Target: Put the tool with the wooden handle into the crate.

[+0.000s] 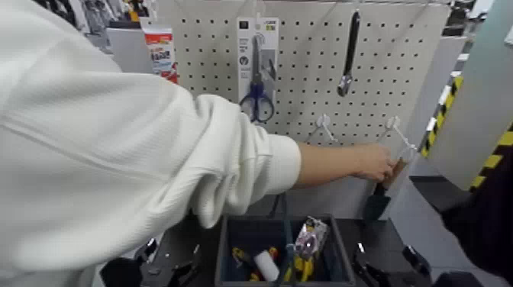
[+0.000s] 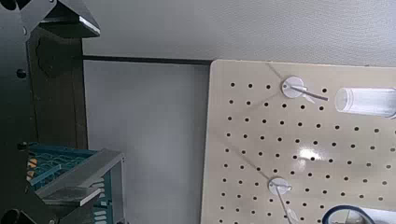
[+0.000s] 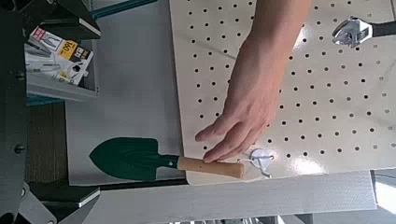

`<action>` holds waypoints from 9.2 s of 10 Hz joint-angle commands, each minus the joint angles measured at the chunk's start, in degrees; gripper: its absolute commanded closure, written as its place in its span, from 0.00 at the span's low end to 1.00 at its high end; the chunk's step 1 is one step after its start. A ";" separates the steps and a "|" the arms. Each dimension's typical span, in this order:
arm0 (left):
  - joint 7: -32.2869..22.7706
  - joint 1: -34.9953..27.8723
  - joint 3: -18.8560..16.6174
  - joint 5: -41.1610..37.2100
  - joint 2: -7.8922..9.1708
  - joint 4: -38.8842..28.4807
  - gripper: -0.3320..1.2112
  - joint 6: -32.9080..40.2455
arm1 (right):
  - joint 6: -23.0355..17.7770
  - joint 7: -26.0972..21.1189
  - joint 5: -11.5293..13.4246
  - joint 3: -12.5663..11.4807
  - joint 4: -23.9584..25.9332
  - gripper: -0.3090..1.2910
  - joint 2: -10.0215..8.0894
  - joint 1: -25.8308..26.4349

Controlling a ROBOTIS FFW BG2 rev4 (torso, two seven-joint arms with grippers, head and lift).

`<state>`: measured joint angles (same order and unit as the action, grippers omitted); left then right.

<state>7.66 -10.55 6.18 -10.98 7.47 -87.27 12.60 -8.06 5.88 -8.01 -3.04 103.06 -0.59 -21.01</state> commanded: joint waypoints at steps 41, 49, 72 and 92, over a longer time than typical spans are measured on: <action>-0.01 0.71 0.42 -0.09 -0.18 0.87 0.29 -0.12 | 20.54 41.23 -4.21 -3.11 -28.09 0.27 -25.16 37.97; 0.25 0.53 0.06 -0.18 -0.35 0.96 0.29 -0.12 | 17.03 40.17 -3.77 -1.27 -30.99 0.91 -24.46 40.25; 0.34 0.53 0.15 -0.27 -0.26 0.87 0.29 -0.65 | 22.04 35.16 -14.75 -12.78 0.12 0.94 -11.54 18.90; 0.34 0.44 0.15 -0.88 -0.26 0.87 0.29 -0.47 | 17.82 30.85 -29.78 5.76 -20.80 0.62 -8.37 23.91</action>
<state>7.99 -10.10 6.33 -11.82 7.21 -86.40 12.10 9.71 36.77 -37.96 3.02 81.94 -8.91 3.04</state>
